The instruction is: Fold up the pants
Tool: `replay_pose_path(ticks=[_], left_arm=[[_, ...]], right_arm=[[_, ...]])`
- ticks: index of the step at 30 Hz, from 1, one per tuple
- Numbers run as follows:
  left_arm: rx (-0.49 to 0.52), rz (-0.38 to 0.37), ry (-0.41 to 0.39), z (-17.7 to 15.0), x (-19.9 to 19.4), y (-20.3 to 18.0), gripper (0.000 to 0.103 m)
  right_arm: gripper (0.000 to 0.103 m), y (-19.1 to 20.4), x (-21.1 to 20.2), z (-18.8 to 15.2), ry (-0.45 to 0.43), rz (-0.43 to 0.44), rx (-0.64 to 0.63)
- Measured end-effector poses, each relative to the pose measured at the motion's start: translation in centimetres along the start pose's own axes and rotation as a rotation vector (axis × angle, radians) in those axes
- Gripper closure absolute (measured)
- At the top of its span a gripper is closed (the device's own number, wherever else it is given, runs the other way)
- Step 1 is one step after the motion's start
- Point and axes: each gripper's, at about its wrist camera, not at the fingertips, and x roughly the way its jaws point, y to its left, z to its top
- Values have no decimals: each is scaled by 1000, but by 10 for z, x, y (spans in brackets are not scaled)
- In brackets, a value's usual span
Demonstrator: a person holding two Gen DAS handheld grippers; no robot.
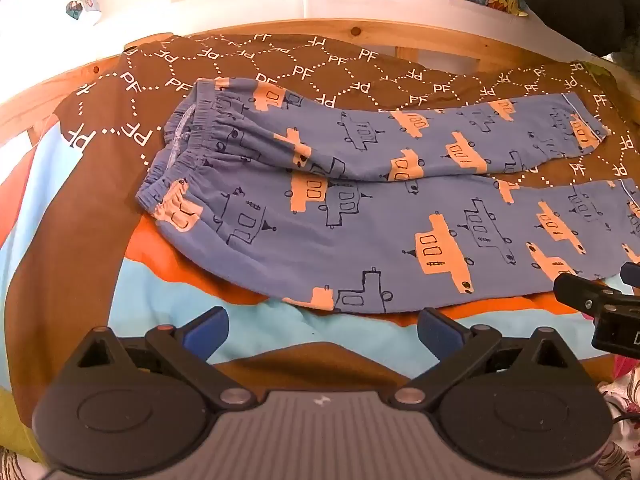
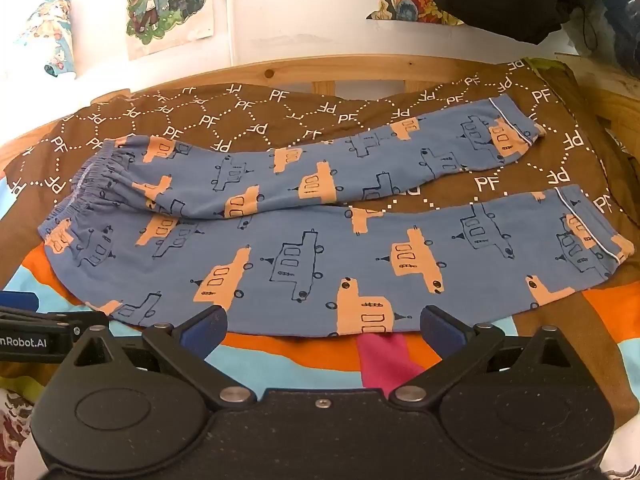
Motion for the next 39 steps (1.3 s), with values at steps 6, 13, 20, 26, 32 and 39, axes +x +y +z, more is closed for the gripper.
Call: replay_pose_path(ticks=[6,13,20,26,32,39], left_arm=[[0,1,2,0,0,0,0],[2,3,6,-2,2,2,0],[3,4,8,-2,2,1,0],[3,5,9,-2,2,1,0],[3,6,10,-1,2,1,0],[3,6,11,-1,2,1,0]], right_arm=[[1,0,0,0,0,0,3],[1,-1,1,0,4,-2,7],[1,-1,2,-1,5,-2,8],[1,-1,3,-1,4,-2,9],[1,-2,3,-1,7,-1,10],[1,-1,3,-1,8,-1,11]])
